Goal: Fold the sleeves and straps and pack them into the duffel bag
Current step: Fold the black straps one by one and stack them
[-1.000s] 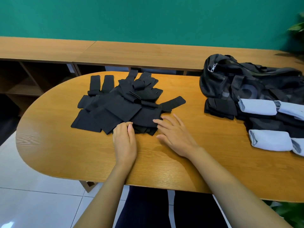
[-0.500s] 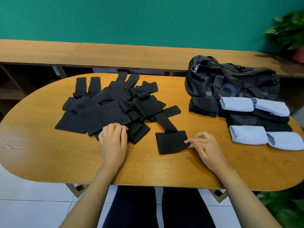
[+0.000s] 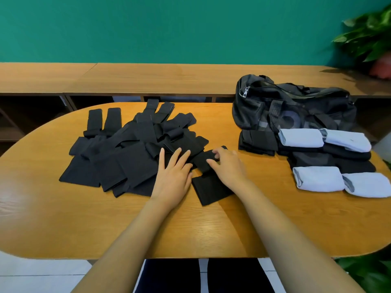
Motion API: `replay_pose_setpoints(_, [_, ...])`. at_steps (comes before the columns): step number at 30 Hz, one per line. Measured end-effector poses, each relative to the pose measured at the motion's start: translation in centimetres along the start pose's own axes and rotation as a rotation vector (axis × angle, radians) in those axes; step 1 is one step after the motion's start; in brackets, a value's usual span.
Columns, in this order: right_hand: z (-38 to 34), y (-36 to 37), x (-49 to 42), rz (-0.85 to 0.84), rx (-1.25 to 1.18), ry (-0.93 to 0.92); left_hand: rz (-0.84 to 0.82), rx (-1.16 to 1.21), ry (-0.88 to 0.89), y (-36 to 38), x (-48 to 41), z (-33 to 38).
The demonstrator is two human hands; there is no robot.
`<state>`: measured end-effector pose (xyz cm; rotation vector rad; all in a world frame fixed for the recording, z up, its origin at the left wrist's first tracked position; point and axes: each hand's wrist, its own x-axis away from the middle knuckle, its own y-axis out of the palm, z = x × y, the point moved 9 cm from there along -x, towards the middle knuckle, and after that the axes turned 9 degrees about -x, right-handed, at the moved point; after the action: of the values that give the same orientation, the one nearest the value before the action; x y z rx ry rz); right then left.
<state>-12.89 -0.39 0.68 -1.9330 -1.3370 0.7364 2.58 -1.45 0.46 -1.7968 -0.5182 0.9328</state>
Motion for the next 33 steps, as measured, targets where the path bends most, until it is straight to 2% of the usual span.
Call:
replay_pose_setpoints(3, [-0.2, 1.7, -2.5, -0.056, 0.027, 0.119, -0.058, -0.033, -0.043, 1.3, -0.7, -0.5])
replay_pose_setpoints(8, [-0.2, 3.5, -5.4, -0.102, -0.081, 0.279, -0.076, -0.047, -0.110, 2.3, -2.0, -1.3])
replay_pose_setpoints(12, [0.1, 3.2, -6.5, -0.061, -0.054, 0.261, -0.111, -0.028, -0.175, 3.1, -3.3, -2.8])
replay_pose_setpoints(23, [6.4, 0.0, -4.4, -0.141, -0.179, 0.371, -0.192, -0.050, -0.296, 4.7, -5.1, -5.9])
replay_pose_setpoints(26, [7.2, -0.4, -3.4, -0.138, -0.209, 0.346, -0.201, -0.055, -0.313, 5.0, -5.4, -6.5])
replay_pose_setpoints(30, [5.9, -0.2, -3.1, -0.065, -0.173, 0.256, -0.181, -0.023, -0.312, 4.8, -5.4, -6.6])
replay_pose_setpoints(33, [4.8, 0.1, -2.8, 0.001, -0.254, 0.240, -0.088, 0.053, -0.292, 3.7, -5.0, -6.2])
